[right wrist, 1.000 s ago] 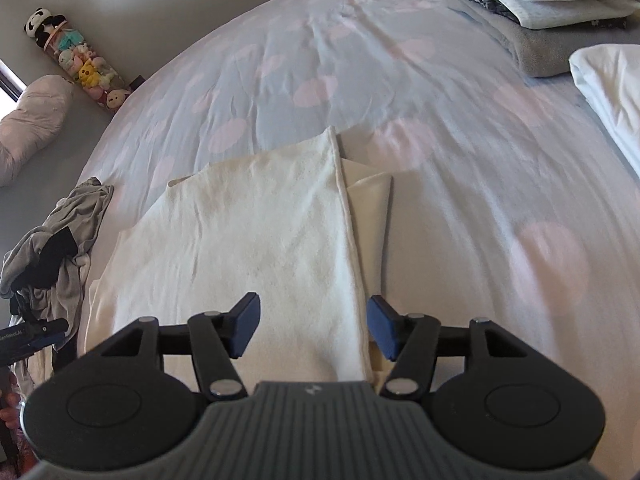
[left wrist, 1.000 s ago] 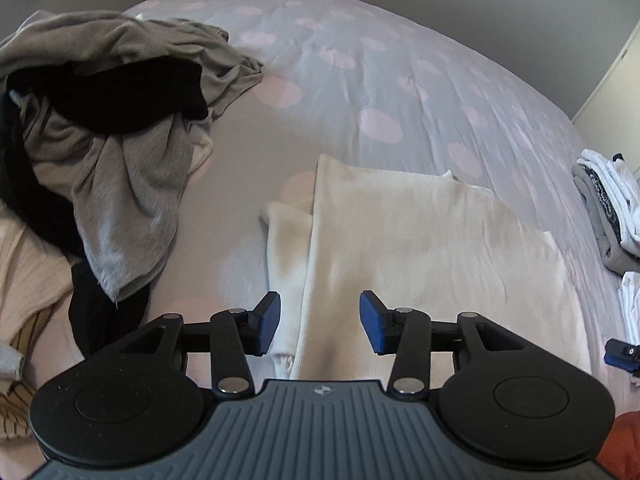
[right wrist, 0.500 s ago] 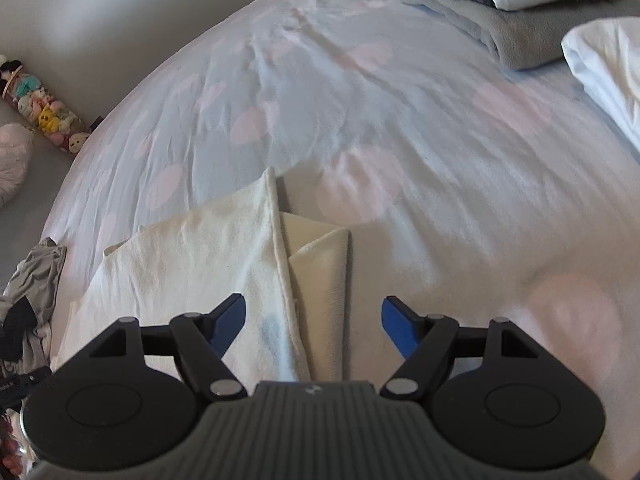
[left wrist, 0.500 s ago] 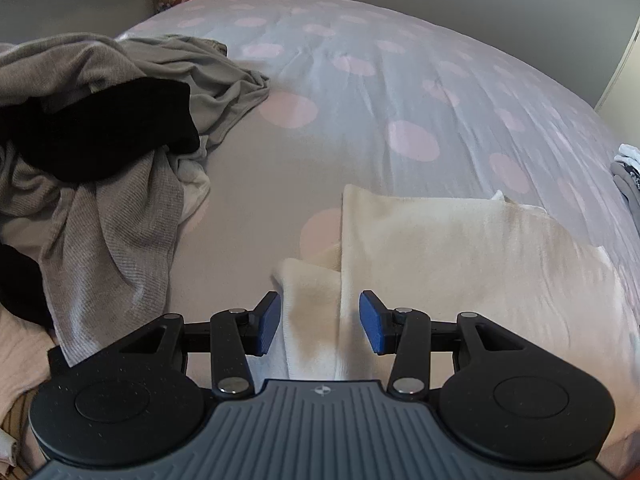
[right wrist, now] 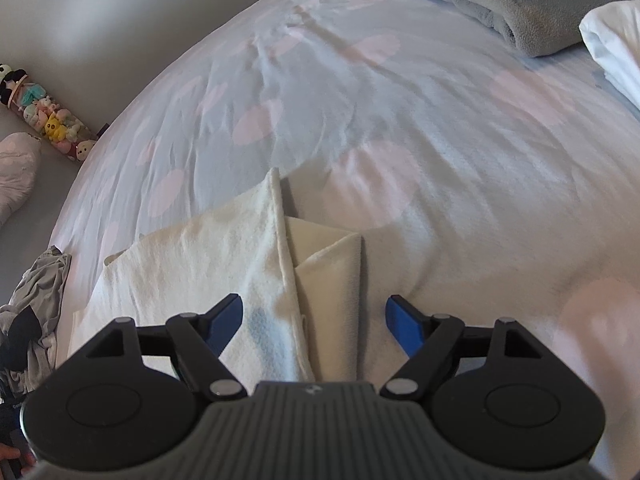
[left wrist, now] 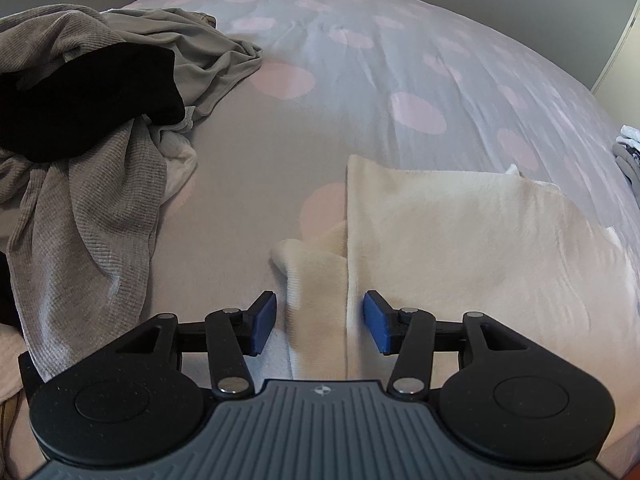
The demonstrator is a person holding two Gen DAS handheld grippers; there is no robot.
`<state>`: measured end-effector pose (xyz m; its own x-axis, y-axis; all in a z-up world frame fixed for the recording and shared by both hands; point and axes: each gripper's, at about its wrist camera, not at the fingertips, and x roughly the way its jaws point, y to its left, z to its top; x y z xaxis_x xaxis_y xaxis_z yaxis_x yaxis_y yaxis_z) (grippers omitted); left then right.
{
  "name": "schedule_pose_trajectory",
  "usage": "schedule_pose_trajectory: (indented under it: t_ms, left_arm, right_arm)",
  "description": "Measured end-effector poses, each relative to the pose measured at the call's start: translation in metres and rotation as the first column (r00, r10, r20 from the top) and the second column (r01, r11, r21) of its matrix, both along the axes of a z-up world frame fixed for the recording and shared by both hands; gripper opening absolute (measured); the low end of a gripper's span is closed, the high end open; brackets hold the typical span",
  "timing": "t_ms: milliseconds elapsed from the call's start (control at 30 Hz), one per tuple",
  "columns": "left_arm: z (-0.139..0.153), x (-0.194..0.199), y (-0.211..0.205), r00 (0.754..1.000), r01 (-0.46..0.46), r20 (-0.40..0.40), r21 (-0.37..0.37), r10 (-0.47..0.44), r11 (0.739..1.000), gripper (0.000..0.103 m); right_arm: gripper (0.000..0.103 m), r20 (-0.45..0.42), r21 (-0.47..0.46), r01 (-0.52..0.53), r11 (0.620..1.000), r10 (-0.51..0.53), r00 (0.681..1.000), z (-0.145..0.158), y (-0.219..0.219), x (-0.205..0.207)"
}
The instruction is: Fold clothes
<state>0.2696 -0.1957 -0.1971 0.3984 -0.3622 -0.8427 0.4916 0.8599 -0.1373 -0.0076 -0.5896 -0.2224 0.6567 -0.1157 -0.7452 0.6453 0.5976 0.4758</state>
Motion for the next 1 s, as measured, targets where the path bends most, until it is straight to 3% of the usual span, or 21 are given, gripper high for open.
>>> schedule_pose_trajectory:
  t_ms: [233,367,433,633,833,1000]
  left_arm:
    - [0.000,0.000,0.001,1.000,-0.001,-0.003,-0.005,0.001,1.000,0.047]
    - [0.000,0.000,0.001,1.000,-0.003,-0.003,-0.006,0.003,1.000,0.047]
    - [0.001,0.000,0.001,1.000,-0.004,-0.003,-0.005,0.004,1.000,0.047]
    - [0.003,-0.001,0.000,1.000,-0.008,-0.003,-0.002,0.008,1.000,0.047]
    - [0.013,-0.003,0.005,1.000,-0.005,0.017,-0.023,0.005,1.000,0.046]
    - [0.022,-0.004,0.010,0.999,-0.001,0.037,-0.043,0.003,0.999,0.046]
  right_arm:
    - [0.056,0.005,0.017,0.019,1.000,-0.019,1.000,-0.004,-0.005,-0.003]
    - [0.044,0.033,0.052,-0.023,0.998,0.021,0.999,-0.006,-0.003,-0.001]
    - [0.025,0.037,0.056,-0.027,0.998,0.025,0.999,-0.006,-0.003,0.000]
    - [0.019,0.075,0.039,-0.052,0.998,0.049,0.996,0.006,0.001,-0.002]
    - [0.018,0.103,-0.017,-0.143,0.990,0.144,0.984,0.052,0.027,0.008]
    - [0.015,0.175,0.020,-0.227,0.974,0.220,0.960,0.091,0.060,0.035]
